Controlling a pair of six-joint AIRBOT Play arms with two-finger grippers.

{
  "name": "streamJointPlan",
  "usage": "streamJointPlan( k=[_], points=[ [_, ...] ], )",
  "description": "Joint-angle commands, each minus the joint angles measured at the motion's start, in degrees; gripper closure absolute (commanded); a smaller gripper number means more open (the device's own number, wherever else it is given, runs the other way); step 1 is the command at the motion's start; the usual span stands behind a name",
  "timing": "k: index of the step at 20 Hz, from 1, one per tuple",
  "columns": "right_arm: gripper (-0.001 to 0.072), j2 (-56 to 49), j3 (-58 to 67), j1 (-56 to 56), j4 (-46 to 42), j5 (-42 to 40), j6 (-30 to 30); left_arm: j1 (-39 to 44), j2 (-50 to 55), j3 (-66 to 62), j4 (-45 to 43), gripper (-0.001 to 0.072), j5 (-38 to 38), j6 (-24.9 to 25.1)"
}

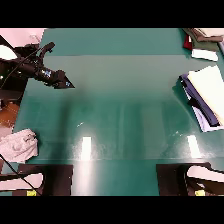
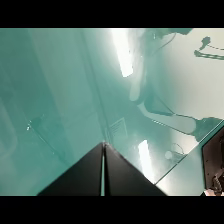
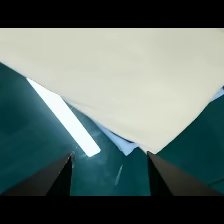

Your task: Fold the shirts.

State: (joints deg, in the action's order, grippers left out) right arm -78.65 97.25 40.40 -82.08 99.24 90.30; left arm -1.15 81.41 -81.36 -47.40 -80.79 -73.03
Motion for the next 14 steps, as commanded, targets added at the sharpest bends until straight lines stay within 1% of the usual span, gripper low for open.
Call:
streamJointPlan(
  k=[1,4,5,7,8,10,11,14],
  points=[
    [0.0203,0.04,-2.82,-1.66,9.22,2.97,1.14,-0.02,-0.04,0.0,-0.04,0.0682,1.51,-0.02],
    [0.0203,0.68,-4.07,-8.2,22.03,2.75,1.14,-0.02,-0.04,0.0,0.11,0.0682,2.01,-0.07],
    [0.0209,1.38,-4.72,-11.37,24.35,2.1,1.05,-0.02,-0.04,0.0,0.11,0.0682,2.45,-0.07],
    [0.0391,3.04,-6.38,-19.74,25.35,-0.26,0.11,-0.02,-0.04,0.0,0.11,0.0682,2.4,-0.07],
    [0.0447,3.72,-7.1,-23.96,25.35,-1.27,-0.9,-0.02,-0.04,0.0,0.11,0.0682,2.38,-0.07],
    [0.0648,4.33,-7.45,-32.26,25.24,-2.29,-2.54,-0.02,-0.04,0.0,0.11,0.0682,2.4,-0.07],
    [0.0699,4.33,-7.34,-36.28,25.03,-2.43,-2.54,-0.02,-0.04,0.0,0.11,0.0682,2.4,-0.07],
    [0.0698,4.33,-7.34,-45.81,24.92,-5.4,-2.58,-0.02,-0.04,0.0,0.11,0.0682,2.4,-0.07]
  ],
)
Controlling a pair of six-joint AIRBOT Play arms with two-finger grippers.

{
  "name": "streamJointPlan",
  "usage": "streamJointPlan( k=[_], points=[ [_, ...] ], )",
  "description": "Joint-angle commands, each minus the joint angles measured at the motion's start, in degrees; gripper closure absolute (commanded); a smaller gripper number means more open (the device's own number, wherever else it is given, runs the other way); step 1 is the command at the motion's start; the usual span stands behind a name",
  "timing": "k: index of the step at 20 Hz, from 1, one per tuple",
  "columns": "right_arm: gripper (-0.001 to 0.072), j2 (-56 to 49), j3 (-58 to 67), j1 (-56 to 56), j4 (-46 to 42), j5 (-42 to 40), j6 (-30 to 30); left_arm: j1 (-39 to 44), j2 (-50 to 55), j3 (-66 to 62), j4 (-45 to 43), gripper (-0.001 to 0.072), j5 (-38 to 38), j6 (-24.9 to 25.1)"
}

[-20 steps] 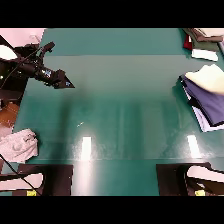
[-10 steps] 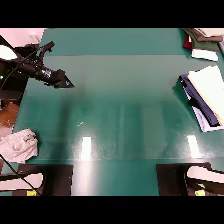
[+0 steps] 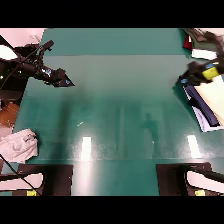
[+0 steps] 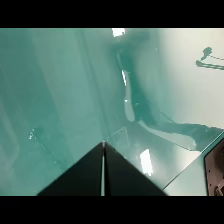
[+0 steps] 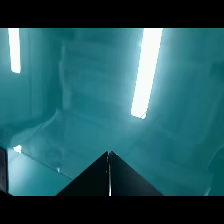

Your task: Fold the shirts.

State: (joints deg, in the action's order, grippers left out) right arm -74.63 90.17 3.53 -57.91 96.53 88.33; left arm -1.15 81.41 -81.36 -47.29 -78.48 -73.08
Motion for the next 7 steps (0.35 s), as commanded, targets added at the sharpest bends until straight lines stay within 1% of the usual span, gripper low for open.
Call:
streamJointPlan(
  k=[1,4,7],
  points=[
    [0.0699,0.31,-0.26,-11.65,0.74,-3.63,-0.63,-0.02,-0.04,0.0,0.0,0.0682,0.09,-0.02],
    [0.0698,0.24,-0.26,-16.46,0.74,-6.1,-0.81,-0.02,-0.04,0.0,0.0,0.0682,0.09,-0.02],
    [0.0699,0.26,-0.26,-17.35,0.79,-6.51,-0.79,-0.02,-0.04,0.0,0.0,0.0682,0.09,-0.02]
  ],
)
